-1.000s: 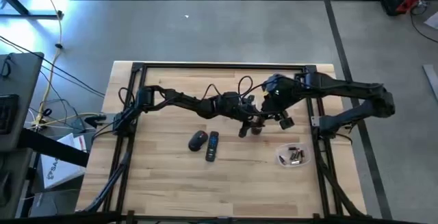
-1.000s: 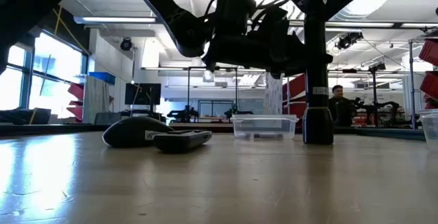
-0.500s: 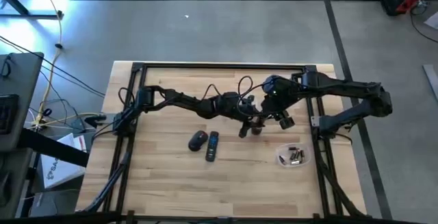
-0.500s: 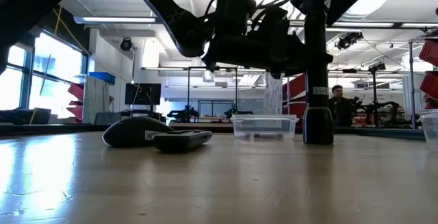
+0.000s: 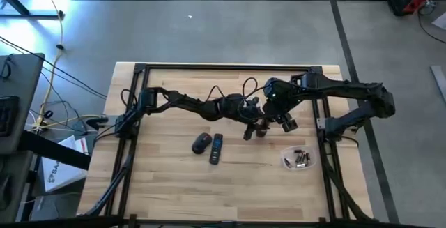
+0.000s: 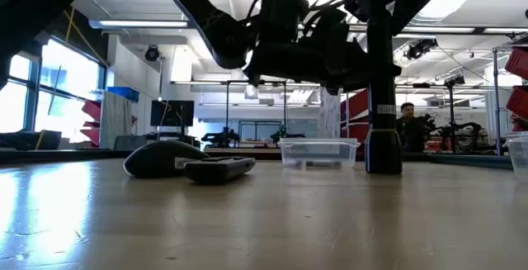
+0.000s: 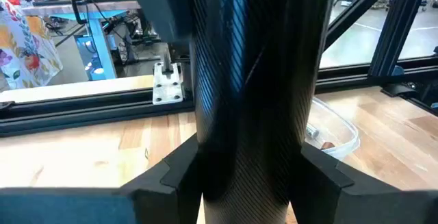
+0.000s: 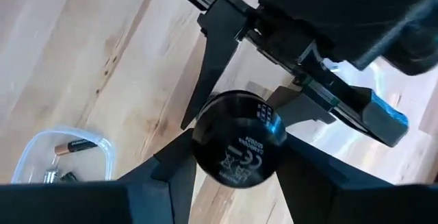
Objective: Insert battery
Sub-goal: Close the flashlight battery compartment
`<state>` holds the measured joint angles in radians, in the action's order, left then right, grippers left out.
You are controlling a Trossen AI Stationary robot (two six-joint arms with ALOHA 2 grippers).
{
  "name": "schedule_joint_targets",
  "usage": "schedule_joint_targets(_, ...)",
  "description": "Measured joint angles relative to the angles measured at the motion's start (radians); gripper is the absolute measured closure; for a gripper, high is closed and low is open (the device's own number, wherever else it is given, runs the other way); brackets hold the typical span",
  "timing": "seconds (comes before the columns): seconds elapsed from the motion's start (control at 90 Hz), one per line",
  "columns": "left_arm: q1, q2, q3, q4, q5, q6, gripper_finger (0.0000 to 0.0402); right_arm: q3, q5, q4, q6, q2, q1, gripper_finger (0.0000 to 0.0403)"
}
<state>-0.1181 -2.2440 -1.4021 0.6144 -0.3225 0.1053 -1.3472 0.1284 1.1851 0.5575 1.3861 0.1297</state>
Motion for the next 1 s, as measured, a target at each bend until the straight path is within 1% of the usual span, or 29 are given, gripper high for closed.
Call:
schedule_joint_targets(0.089, 0.0, 0.0, 0.0, 0.0, 0.0, 0.0, 0.0255, -0.004, -0.001, 0.008, 0.0, 0.001, -0.001, 0.0246)
schedule_joint_targets(0.333, -0.001, 0.0, 0.0, 0.0, 0.001, 0.0, 0.0255, -0.076, 0.001, 0.045, 0.0, 0.002, -0.002, 0.0246)
schedule_joint_targets(0.756, -0.001, 0.0, 0.0, -0.001, 0.001, 0.001, 0.0255, -0.077, 0.003, 0.054, 0.001, 0.028, -0.007, 0.0247)
schedule_joint_targets(1.0, -0.001, 0.0, 0.0, 0.0, 0.001, 0.002, 0.0255, -0.079, -0.003, 0.056, 0.001, 0.028, -0.02, 0.0257)
